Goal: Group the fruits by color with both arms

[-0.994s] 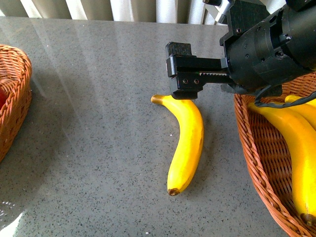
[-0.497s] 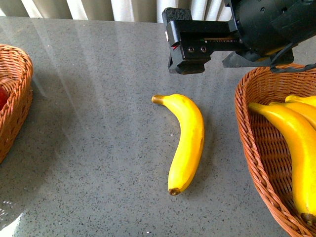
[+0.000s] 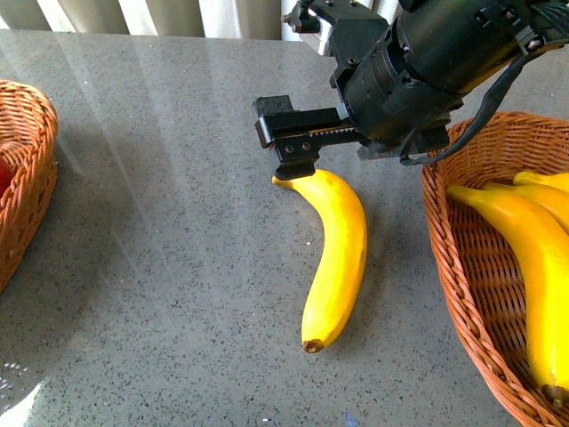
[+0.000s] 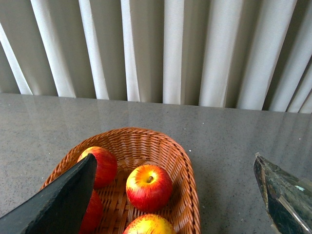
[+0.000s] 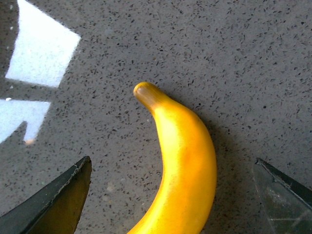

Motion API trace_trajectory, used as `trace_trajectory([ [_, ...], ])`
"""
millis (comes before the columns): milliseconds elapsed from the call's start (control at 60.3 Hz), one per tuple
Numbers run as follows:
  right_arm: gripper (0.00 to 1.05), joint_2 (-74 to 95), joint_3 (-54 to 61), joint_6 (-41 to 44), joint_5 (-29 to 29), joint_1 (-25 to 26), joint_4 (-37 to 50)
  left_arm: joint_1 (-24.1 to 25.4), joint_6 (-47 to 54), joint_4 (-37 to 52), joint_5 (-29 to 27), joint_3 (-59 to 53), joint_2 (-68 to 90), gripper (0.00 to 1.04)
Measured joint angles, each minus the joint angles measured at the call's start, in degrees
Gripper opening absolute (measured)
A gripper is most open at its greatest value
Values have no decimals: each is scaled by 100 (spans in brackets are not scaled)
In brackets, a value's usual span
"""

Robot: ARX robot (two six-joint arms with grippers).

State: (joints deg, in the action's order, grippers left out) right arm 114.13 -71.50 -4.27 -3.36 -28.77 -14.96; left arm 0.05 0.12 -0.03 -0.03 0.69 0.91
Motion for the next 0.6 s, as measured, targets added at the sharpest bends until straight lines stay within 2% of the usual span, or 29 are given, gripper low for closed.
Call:
trace_trajectory([
  [530, 96, 693, -249, 133, -31, 9, -15, 0, 0, 0, 0, 0, 0, 96],
  [597, 88, 730, -280, 140, -33, -4, -20, 0, 0, 0, 2, 0, 0, 96],
])
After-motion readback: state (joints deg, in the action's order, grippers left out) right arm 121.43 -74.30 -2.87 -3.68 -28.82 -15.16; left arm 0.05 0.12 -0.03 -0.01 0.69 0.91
